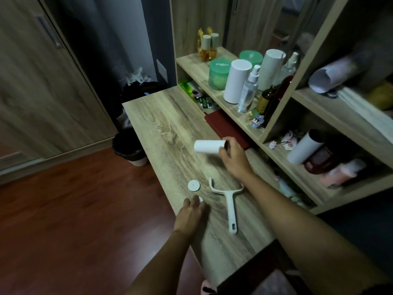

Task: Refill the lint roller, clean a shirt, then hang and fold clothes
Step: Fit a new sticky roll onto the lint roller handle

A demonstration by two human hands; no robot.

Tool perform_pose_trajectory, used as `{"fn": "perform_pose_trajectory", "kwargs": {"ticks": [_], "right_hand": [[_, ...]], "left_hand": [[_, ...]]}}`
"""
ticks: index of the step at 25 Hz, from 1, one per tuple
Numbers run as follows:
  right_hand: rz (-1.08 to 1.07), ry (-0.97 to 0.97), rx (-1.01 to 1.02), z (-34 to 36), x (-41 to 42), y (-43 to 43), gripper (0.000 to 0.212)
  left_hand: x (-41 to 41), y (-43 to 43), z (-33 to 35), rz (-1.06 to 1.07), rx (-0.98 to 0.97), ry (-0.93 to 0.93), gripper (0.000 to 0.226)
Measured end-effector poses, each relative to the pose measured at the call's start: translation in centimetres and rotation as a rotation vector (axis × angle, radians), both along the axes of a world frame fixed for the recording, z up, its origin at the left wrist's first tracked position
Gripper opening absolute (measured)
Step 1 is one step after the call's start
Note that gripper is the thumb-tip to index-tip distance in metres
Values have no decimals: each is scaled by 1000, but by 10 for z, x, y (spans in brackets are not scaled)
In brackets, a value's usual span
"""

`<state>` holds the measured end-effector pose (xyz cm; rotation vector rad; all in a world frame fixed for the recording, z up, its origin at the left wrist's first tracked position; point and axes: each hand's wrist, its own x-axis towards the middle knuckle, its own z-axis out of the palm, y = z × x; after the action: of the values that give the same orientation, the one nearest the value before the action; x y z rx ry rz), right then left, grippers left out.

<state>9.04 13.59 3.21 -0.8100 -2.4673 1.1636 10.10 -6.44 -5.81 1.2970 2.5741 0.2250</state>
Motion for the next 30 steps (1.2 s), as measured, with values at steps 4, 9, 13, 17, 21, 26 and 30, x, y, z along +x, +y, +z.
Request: {"fn": "perform_pose_trajectory", "kwargs": {"ticks": [4,9,13,17,21,26,30], "right_hand": [[-194,47,-320,-16,56,-12,32],[-296,127,-627,-36,98,-24,29],[-286,206,-724,-28,106,-33,28],[-290,225,-739,-18,104,-35,28],[-268,234,-715,-12,103,-37,28],[-274,219,-734,-11,94,-43,26],[-178,208,-670,-6,75,-58,22]], "left_hand": [[-4,4,1,233,141,-94,28],[-10,18,43,751,829,-720,19],[-4,32,79,638,951,-1050,7],[-7,40,97,543,994,-1098,3],[-20,37,98,510,976,-1129,7],[-34,30,95,462,939,-1144,13],[-52,22,93,509,1011,-1140,13]]}}
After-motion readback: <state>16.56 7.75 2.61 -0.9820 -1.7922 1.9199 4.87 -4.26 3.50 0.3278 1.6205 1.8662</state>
